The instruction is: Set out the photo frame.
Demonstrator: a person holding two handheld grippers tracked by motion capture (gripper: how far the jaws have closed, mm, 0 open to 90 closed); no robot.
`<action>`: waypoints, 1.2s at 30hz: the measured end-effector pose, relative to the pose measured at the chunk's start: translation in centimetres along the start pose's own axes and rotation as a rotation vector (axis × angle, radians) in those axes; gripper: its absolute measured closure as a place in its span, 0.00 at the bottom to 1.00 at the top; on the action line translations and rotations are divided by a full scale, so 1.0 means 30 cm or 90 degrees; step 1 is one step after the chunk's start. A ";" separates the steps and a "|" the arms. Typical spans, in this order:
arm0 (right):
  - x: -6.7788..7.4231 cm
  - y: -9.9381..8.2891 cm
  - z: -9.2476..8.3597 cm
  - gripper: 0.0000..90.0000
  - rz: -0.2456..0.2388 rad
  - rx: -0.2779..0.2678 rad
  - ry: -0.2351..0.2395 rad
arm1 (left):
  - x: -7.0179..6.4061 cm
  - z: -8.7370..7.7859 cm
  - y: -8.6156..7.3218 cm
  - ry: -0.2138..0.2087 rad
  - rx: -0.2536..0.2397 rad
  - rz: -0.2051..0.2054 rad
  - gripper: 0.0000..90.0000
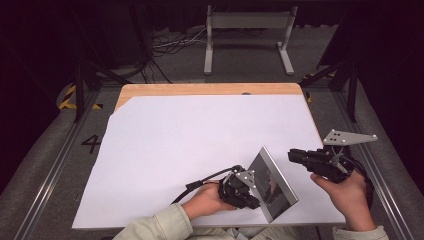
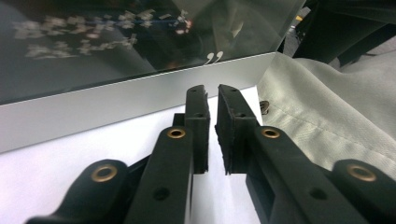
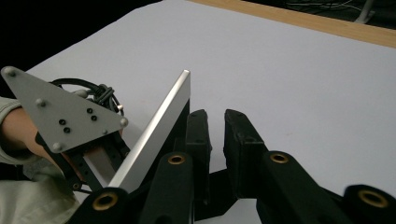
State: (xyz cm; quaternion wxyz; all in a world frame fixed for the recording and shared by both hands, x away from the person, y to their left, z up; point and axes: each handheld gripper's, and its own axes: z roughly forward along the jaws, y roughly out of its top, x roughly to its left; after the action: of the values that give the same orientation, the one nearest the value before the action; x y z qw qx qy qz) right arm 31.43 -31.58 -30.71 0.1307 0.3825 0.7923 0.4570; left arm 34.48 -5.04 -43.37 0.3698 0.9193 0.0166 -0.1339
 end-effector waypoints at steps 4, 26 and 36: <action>0.020 0.009 -0.007 0.84 0.004 -0.001 0.005 | 0.004 -0.053 -0.017 0.012 -0.003 -0.019 0.81; 0.080 0.034 -0.011 0.71 0.006 0.011 0.036 | 0.105 -0.292 -0.114 0.139 -0.104 -0.107 0.71; 0.087 0.033 0.001 0.64 0.031 0.033 0.046 | 0.127 -0.329 -0.137 0.181 -0.122 -0.125 0.67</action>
State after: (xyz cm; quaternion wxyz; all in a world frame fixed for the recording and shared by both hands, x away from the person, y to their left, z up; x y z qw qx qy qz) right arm 30.18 -29.39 -29.54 0.0807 0.3885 0.7984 0.4529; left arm 39.92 4.44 -40.33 0.4350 0.8833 0.1711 -0.0361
